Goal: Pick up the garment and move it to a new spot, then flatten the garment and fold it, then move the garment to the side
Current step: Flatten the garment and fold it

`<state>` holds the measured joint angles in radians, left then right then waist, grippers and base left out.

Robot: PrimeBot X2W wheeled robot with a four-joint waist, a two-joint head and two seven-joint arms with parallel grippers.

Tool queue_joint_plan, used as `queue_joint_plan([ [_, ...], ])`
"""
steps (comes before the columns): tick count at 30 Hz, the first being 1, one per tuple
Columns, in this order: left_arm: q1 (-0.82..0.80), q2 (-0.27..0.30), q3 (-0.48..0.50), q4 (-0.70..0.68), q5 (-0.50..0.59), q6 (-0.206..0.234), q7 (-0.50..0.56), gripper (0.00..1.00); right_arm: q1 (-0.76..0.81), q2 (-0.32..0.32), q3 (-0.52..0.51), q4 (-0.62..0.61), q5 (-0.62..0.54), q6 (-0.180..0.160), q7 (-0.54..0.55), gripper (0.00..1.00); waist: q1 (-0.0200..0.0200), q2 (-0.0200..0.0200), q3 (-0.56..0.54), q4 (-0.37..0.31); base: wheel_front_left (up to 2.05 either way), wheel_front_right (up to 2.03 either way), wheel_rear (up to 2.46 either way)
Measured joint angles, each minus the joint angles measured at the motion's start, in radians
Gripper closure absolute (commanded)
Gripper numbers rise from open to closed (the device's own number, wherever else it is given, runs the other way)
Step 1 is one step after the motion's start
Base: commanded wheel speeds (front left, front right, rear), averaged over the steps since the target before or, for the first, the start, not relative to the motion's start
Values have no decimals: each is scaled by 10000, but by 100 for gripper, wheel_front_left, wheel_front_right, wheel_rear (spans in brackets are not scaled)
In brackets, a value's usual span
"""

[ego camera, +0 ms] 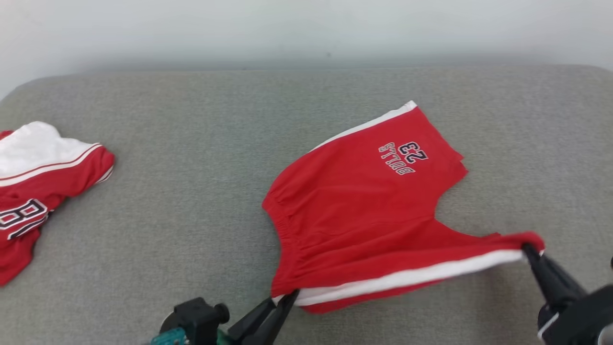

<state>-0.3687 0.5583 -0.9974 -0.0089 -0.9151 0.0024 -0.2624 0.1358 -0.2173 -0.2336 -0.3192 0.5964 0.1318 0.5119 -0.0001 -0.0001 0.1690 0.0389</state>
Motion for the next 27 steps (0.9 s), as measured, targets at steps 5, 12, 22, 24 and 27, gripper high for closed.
queue_joint_plan([
  [5, -178, -755, 230, 755, -134, -550, -2, 100, -1184, -443, 127, 755, -125, 0, 174, 100, 0, 1, 54, 337, 0, 0, 0],
  [12, -1067, -2027, 989, 2328, -725, -1001, -2, 100, -3227, -1012, 888, 2533, -378, 0, 153, 100, 1, 1, 266, 652, 0, 0, 0],
  [22, -2313, -2932, 1114, 4148, -1411, -1267, 42, 100, -6469, -1801, 2374, 5526, -594, 0, -560, 100, 3, 2, 759, 760, 0, 0, 0],
  [24, -2463, -3070, 1108, 4288, -1496, -1271, 42, 100, -7025, -1935, 2543, 6090, -596, 0, -761, 100, 3, 2, 815, 824, 0, 0, 0],
  [27, -2654, -3206, 1104, 4535, -1661, -1289, 40, 100, -7784, -2104, 2888, 6924, -654, 0, -1087, 100, 3, 2, 893, 922, 0, 0, 0],
])
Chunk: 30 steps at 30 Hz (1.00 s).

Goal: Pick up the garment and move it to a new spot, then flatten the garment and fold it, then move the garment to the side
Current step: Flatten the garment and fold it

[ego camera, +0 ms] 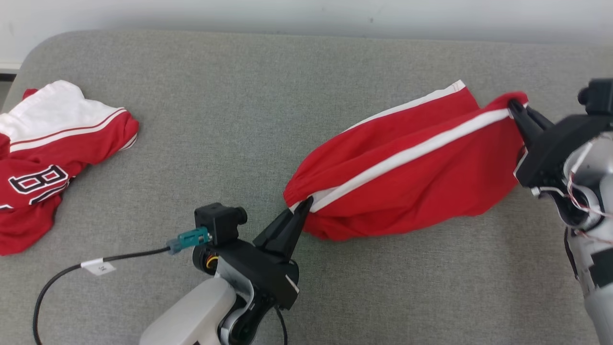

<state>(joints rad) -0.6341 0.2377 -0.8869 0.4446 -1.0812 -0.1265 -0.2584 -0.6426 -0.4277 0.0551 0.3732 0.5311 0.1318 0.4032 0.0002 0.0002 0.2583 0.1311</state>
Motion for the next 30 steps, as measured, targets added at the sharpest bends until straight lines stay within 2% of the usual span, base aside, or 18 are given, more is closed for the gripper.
queue_joint_plan([
  [9, -761, -514, 98, 644, -435, -29, 61, 100, -2261, 119, 855, 2658, -585, 0, -936, 100, -1, 0, 428, 177, 0, 0, 0],
  [14, -1065, -909, 234, 809, -922, -29, 138, 100, -3109, 123, 1275, 4040, -989, 0, -1461, 100, -1, 0, 680, 349, 0, 0, 0],
  [20, -1478, -1035, 102, 1003, -968, -29, 228, 100, -3757, 140, 1718, 5218, -1037, 0, -2025, 100, 0, 0, 958, 530, 0, 0, 0],
  [21, -1523, -1035, 67, 1035, -874, -29, 219, 51, -3831, 159, 1783, 5379, -1037, 0, -2119, 100, 0, 1, 984, 555, 0, 0, 0],
  [22, -1551, -1037, 67, 1089, -809, -29, 184, 0, -3887, 173, 1837, 5524, -1032, 0, -2203, 85, 0, 0, 998, 572, 0, 0, 0],
  [23, -1556, -1035, 71, 1127, -779, -29, 161, 0, -3933, 176, 1946, 5632, -1034, 0, -2328, 26, 0, 0, 995, 580, 0, 0, 0],
  [24, -1552, -1035, 82, 1141, -729, -29, 125, 0, -3968, 182, 2006, 5747, -1007, 0, -2439, 0, 0, 0, 975, 584, 0, 0, 0],
  [30, -1240, -934, 293, 849, -65, 63, -12, 0, -3971, 75, 2441, 6194, -608, 0, -3001, 0, -2, -1, 637, 575, 0, 0, 0],
])
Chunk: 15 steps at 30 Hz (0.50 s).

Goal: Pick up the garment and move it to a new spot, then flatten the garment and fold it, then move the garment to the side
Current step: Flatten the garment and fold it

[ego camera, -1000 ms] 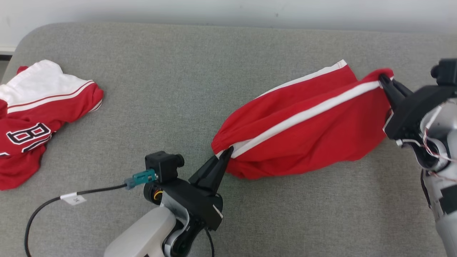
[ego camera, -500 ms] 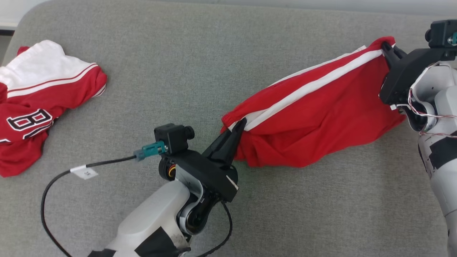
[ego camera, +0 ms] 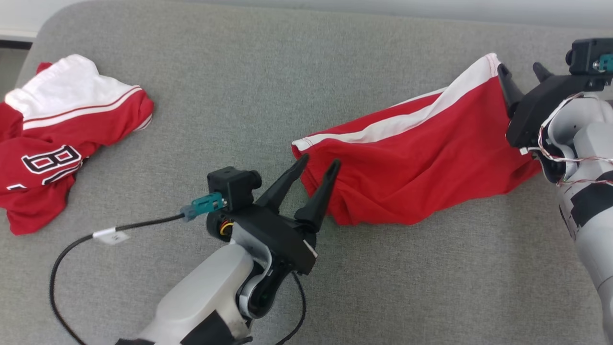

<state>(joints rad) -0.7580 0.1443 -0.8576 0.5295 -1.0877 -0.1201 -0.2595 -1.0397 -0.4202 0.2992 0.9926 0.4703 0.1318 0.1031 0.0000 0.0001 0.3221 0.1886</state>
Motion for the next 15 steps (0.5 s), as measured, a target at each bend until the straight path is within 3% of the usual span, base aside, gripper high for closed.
queue_joint_plan([
  [4, 550, 253, 700, -698, 832, 560, -31, 0, 366, -159, 360, -12, 428, 0, -257, 0, -1, -1, -321, -21, 0, 0, 0],
  [11, 1817, 752, 2399, -2247, 3505, 1684, -31, 0, 1170, -826, 752, 117, 1221, 0, -364, 0, -2, -1, -627, -11, 0, 0, 0],
  [15, 2642, 880, 3227, -2961, 4999, 1946, -31, 0, 1494, -865, 943, 224, 1618, 0, -422, 0, -2, -1, -618, -7, 0, 0, 0],
])
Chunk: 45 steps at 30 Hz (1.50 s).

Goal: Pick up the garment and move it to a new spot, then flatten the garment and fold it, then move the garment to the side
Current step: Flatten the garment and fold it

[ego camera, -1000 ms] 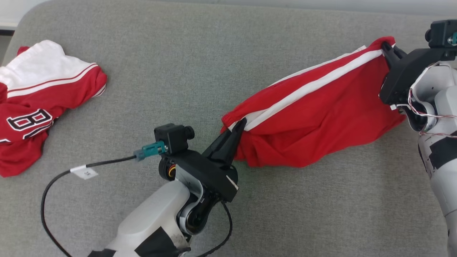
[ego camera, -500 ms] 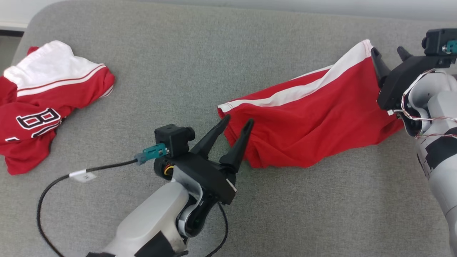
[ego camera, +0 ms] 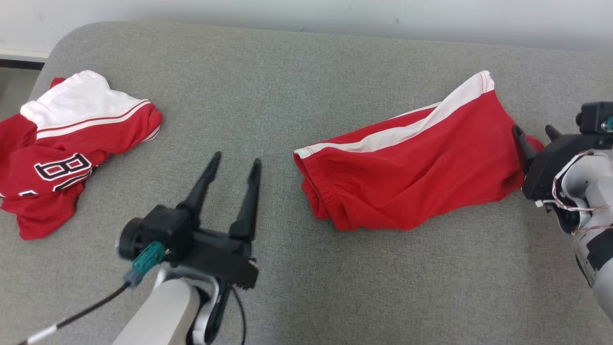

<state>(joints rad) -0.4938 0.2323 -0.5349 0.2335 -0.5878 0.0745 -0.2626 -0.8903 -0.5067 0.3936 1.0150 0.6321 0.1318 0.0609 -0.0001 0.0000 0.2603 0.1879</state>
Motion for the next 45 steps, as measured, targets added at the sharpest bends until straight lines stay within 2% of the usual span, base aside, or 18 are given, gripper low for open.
queue_joint_plan([
  [3, 542, 96, 606, -349, 773, 174, 0, 0, 153, 15, 136, 102, 104, 0, -84, 0, 0, 0, 12, -8, 0, 0, 0],
  [12, 2011, -75, 2019, -723, 2079, 226, 0, 0, 372, 98, 313, 621, 502, 0, -84, 0, 0, 0, 57, 118, 0, 0, 0],
  [13, 2107, -94, 2134, -746, 2247, 230, 0, 0, 376, 102, 330, 635, 587, 0, -71, 37, 0, 0, 58, 136, 0, 0, 0],
  [14, 2197, -123, 2257, -767, 2341, 224, 0, 0, 378, 104, 357, 635, 648, 0, -42, 63, 0, 0, 56, 151, 0, 0, 0],
  [15, 2291, -153, 2351, -769, 2435, 215, 0, 0, 388, 105, 385, 633, 713, 0, -19, 100, 0, 0, 44, 159, 0, 0, 0],
  [26, 3468, -612, 3340, -397, 3062, -232, 0, 0, 1322, 224, 740, 138, 1710, 0, -247, 100, 1, 0, -583, -8, 0, 0, 0],
  [32, 4120, -694, 3751, -291, 3381, -481, 0, 0, 2479, -257, 1060, -807, 2314, 0, -433, 100, 0, 0, -1139, -294, 0, 0, 0],
  [40, 4633, -777, 4247, -397, 3756, -568, 0, 0, 4451, -917, 955, -2029, 3202, 0, -594, 100, -1, -1, -1733, -689, 0, 0, 0],
  [41, 4727, -765, 4265, -437, 3871, -552, 0, 0, 4646, -932, 978, -2192, 3231, 0, -516, 63, 0, -1, -1778, -748, 0, 0, 0],
  [42, 4809, -777, 4257, -451, 3998, -554, 0, 0, 4819, -955, 986, -2305, 3246, 0, -504, 0, 0, -1, -1817, -804, 0, 0, 0],
  [45, 4877, -723, 4360, -441, 4134, -658, 0, 0, 5003, -1078, 798, -2502, 3304, 0, -437, 0, 1, 0, -1917, -945, 0, 0, 0],
])
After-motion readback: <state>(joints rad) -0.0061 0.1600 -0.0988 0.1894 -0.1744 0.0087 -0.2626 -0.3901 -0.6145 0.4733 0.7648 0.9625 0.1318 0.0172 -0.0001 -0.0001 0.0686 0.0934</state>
